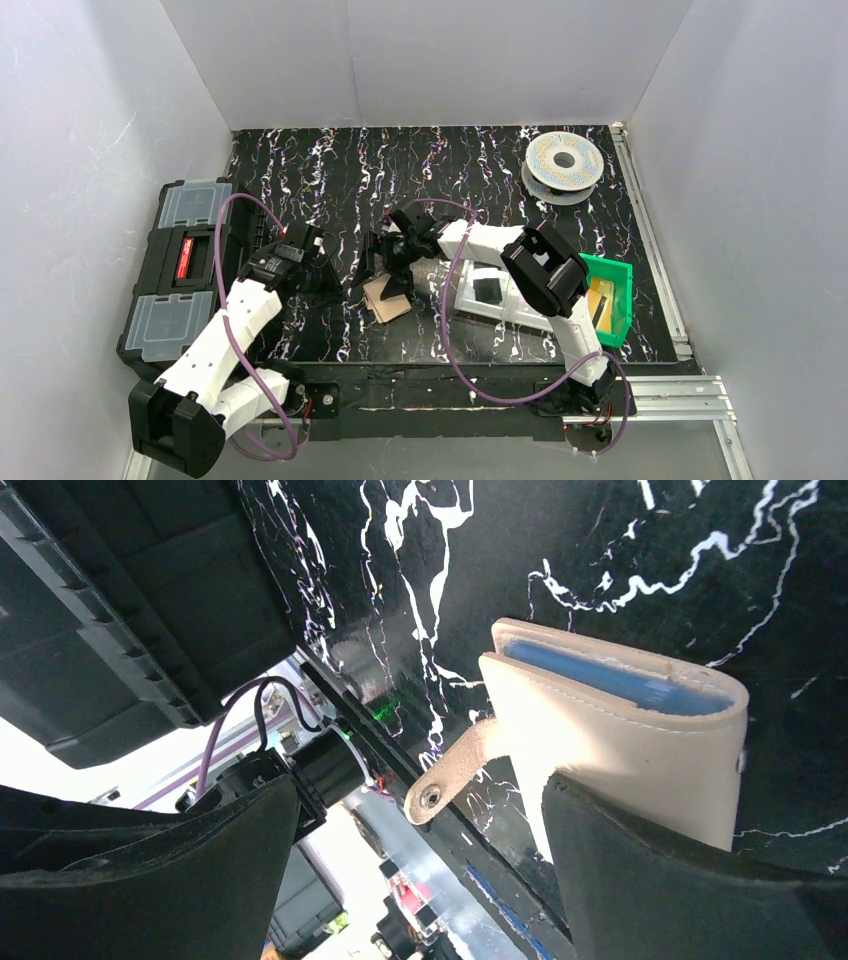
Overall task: Take the credit cards out of the card holder
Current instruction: Close the card holder at the center of the board, then reset both arms
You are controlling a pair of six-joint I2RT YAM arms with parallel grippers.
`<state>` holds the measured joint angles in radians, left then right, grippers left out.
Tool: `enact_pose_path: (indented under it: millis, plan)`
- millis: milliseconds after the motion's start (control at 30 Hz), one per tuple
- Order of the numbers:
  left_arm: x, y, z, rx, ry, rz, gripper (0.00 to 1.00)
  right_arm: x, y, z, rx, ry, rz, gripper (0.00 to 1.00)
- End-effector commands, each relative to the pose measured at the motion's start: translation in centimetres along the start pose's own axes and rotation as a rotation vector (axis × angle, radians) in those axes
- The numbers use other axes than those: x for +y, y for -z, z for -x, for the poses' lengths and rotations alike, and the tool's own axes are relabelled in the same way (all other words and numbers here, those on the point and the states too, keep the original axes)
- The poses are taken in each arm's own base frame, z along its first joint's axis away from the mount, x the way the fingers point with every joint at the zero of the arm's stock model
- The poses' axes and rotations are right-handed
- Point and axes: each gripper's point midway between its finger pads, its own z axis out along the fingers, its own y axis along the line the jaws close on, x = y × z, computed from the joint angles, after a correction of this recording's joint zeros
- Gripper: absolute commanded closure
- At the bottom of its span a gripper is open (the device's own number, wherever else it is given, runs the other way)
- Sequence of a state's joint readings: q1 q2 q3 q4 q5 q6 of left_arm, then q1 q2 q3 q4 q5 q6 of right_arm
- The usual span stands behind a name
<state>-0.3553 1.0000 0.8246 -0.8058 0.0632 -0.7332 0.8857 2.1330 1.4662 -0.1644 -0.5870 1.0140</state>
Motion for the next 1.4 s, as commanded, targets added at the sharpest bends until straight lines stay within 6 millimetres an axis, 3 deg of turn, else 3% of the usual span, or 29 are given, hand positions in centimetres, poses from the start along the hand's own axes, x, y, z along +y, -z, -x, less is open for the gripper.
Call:
enact_pose_path:
  millis: [0, 300, 433, 600, 833, 900, 967, 1000, 1167, 1367]
  plan:
    - [-0.2, 1.0, 0.6, -0.016, -0.017, 0.004, 0.8, -1.4, -0.7, 0.2, -0.012, 0.003, -0.043, 0.02]
    - [-0.6, 0.7, 1.2, -0.017, -0.018, 0.002, 0.76, 2.8, 2.4, 0.8, -0.06, 0.066, 0.029, 0.02]
    - [-1.7, 1.8, 2.5, -0.055, -0.046, -0.027, 0.73, 5.7, 4.6, 1.3, -0.089, 0.106, 0.085, 0.02]
    - [-4.2, 3.8, 4.3, -0.108, -0.104, -0.121, 0.7, 7.8, 8.5, 2.2, -0.156, 0.129, 0.128, 0.02]
    - [-8.4, 7.0, 6.9, -0.175, -0.199, -0.264, 0.57, 7.8, 16.0, 3.9, -0.334, 0.178, 0.091, 0.02]
    - [-9.6, 8.0, 7.7, -0.194, -0.222, -0.301, 0.42, 7.6, 18.1, 4.0, -0.388, 0.194, 0.071, 0.02]
    - [-10.6, 8.9, 8.4, -0.214, -0.244, -0.332, 0.12, 7.4, 20.1, 4.0, -0.437, 0.208, 0.053, 0.02]
    - [-11.0, 9.3, 8.7, -0.223, -0.254, -0.343, 0.04, 7.3, 21.1, 3.8, -0.461, 0.213, 0.046, 0.02]
    - [-12.0, 9.9, 10.1, -0.245, -0.285, -0.333, 0.02, 6.1, 24.6, 3.2, -0.564, 0.239, -0.005, 0.02]
    - [-11.1, 9.2, 10.5, -0.262, -0.295, -0.282, 0.02, 4.8, 26.6, 2.7, -0.647, 0.264, -0.052, 0.02]
